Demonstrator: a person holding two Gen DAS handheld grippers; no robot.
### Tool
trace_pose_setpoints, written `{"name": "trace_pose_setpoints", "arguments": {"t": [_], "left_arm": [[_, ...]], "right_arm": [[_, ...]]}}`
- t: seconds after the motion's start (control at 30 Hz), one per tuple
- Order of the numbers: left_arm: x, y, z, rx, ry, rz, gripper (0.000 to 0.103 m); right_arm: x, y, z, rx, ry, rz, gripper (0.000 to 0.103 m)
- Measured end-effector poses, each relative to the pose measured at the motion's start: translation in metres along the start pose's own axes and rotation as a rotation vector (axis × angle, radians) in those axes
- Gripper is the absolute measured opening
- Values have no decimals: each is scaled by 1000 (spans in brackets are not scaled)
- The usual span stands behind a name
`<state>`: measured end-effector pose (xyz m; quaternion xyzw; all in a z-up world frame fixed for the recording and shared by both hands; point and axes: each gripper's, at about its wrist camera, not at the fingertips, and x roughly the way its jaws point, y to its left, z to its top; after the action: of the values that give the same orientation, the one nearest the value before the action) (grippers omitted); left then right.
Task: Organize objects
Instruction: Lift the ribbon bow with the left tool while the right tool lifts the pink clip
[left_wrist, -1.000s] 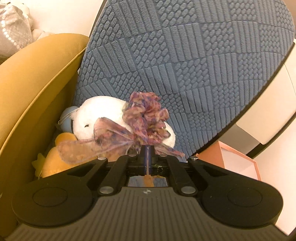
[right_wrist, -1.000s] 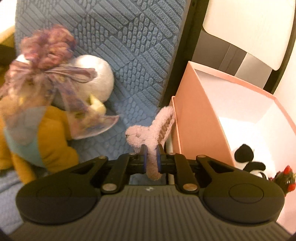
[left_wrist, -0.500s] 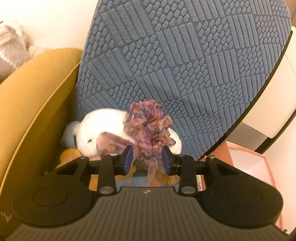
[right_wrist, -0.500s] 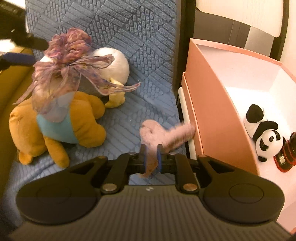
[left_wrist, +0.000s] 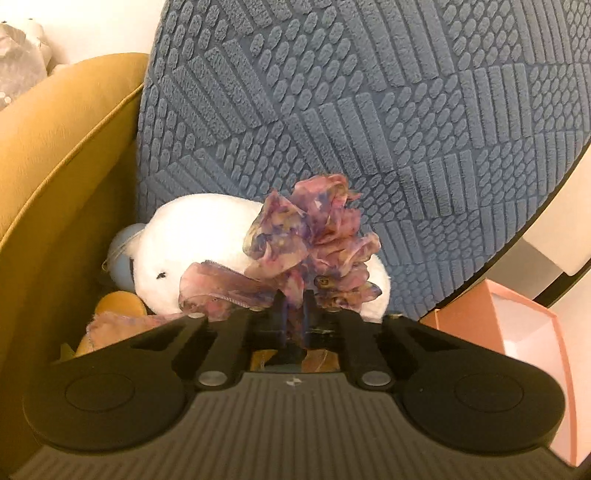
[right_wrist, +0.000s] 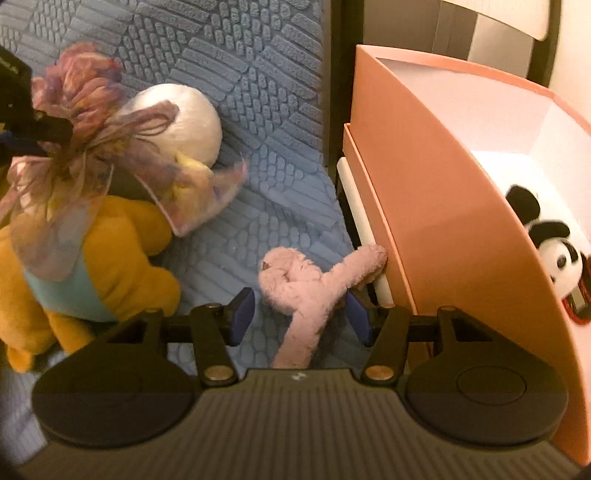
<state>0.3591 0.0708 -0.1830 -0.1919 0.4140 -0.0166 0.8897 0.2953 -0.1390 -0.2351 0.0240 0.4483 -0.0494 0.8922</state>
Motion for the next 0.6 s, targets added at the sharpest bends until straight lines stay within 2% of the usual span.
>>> {"name": "trace_pose_setpoints", "arguments": {"t": [0.07,0.3,0.6], "left_arm": [[-5,-2,0,7,-3,4,6],[-46,-8,-9,-14,-14,-37,5],[-102,-10,-63,-3,51,-35,5]], "right_arm": [[0,-2,1,-14,0,-1,50],[-28,-11,3,-48,-28,83,50],[-81,-20,-13,-165,-32,181,50]]}}
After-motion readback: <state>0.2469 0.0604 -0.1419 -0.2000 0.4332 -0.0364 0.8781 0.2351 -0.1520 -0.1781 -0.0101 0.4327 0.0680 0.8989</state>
